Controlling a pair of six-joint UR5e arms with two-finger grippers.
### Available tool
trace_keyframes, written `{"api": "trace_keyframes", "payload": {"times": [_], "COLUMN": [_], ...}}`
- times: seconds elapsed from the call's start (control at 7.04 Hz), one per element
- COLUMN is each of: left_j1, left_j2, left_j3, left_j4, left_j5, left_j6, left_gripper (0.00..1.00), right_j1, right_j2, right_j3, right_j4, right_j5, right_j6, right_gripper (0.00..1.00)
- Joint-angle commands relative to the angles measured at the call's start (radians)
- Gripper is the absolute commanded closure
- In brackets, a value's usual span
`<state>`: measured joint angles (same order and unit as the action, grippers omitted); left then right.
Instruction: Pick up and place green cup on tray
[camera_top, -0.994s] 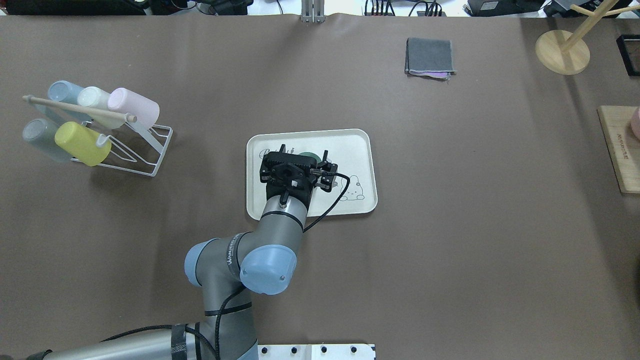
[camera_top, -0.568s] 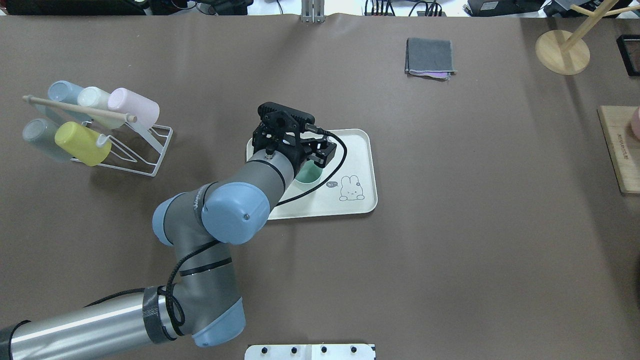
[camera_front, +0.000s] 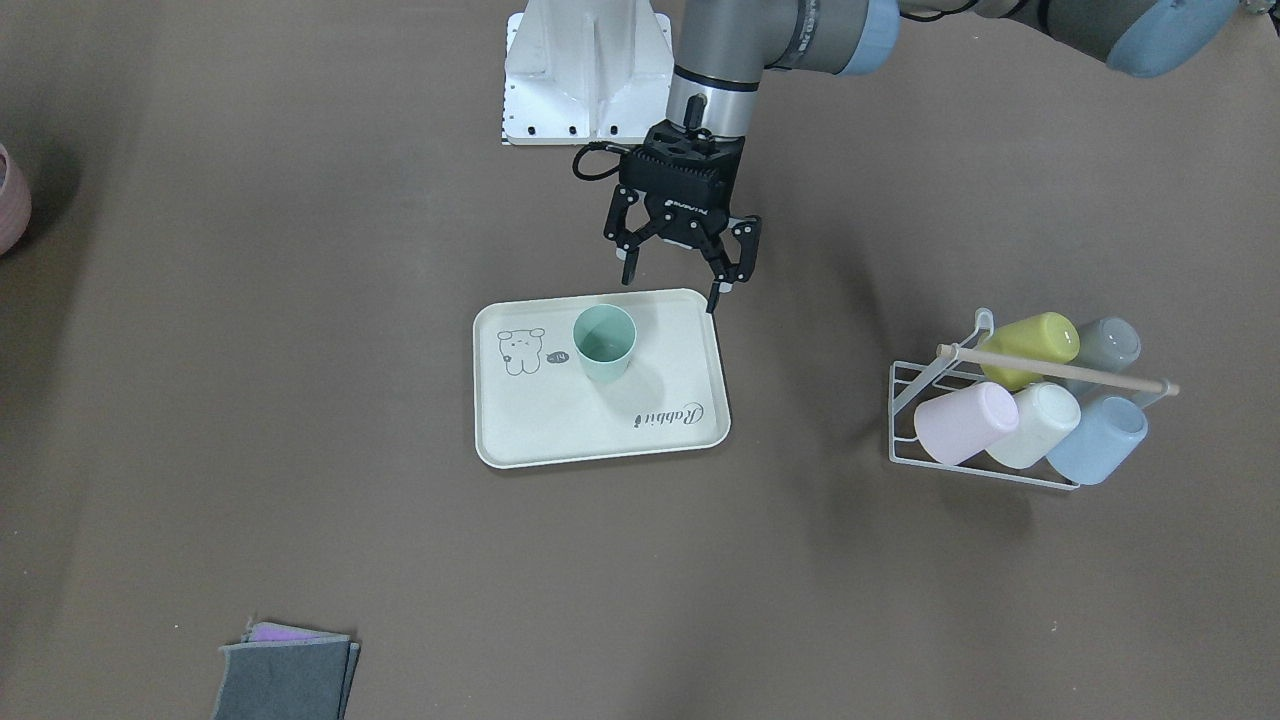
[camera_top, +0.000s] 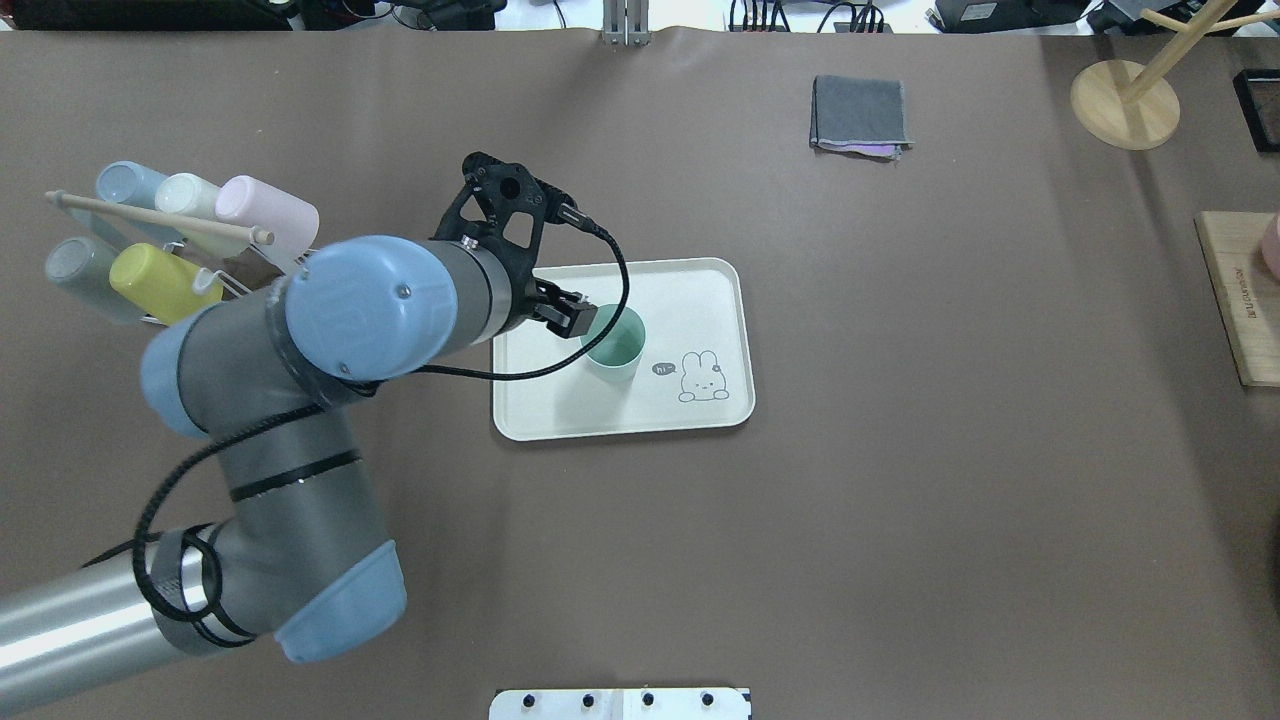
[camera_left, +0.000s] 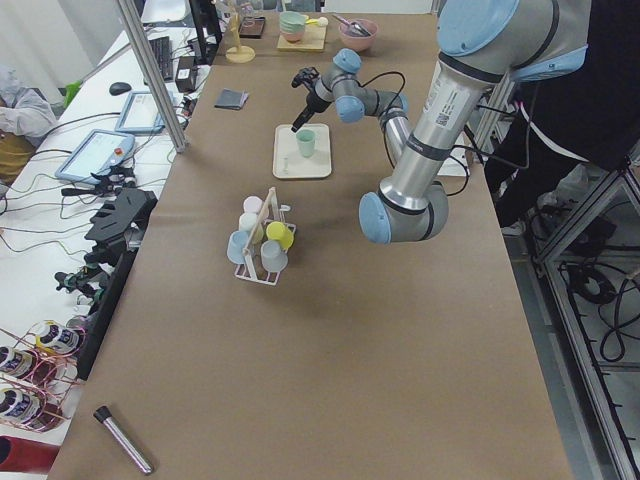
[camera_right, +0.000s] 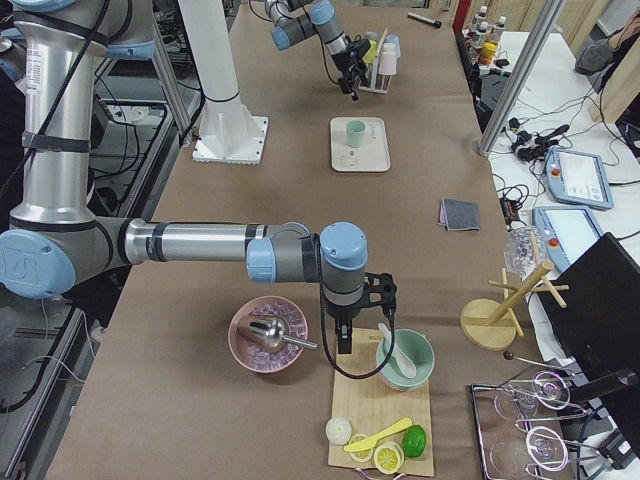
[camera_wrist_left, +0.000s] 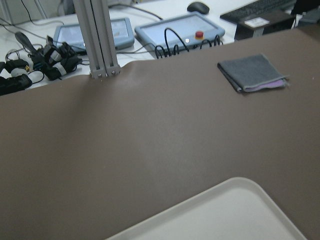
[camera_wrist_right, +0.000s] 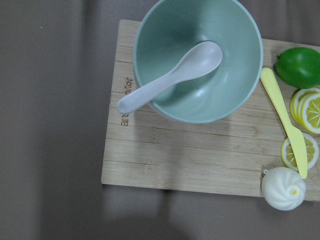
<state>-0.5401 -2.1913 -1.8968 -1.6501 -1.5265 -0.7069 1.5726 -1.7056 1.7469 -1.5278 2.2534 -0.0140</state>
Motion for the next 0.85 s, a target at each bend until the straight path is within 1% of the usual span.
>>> {"api": "trace_keyframes", "payload": {"times": [0.0,0.14,0.28,0.43,0.57,0.71], "left_j1": [-0.185,-0.258,-0.341,-0.439,-0.56,-0.677], "left_j2": [0.025,0.069,0.111,0.19,0.294,0.37], "left_j3": [-0.038,-0.038,-0.032,-0.024,-0.022,-0.021], "left_j4": [0.173,0.173,0.173,0.173,0.17,0.174], "left_j5": [-0.187,-0.26,-0.329,-0.381,-0.462,-0.56], "left_j6": [0.225,0.233,0.265,0.426,0.598,0.641], "left_gripper": [0.02,0.02,0.02,0.02,0.02,0.02], "right_j1": [0.001,0.001,0.0,0.0,0.0,0.0], "right_j2": [0.001,0.003,0.027,0.029,0.03,0.032], "right_j3": [0.008,0.01,0.008,0.005,0.002,0.008], "right_j4": [0.0,-0.002,-0.011,-0.011,-0.014,-0.014], "right_j5": [0.003,0.003,0.002,0.005,0.011,0.027], "right_j6": [0.0,0.0,0.0,0.0,0.0,0.0], "right_gripper": [0.0,0.0,0.0,0.0,0.0,0.0]}}
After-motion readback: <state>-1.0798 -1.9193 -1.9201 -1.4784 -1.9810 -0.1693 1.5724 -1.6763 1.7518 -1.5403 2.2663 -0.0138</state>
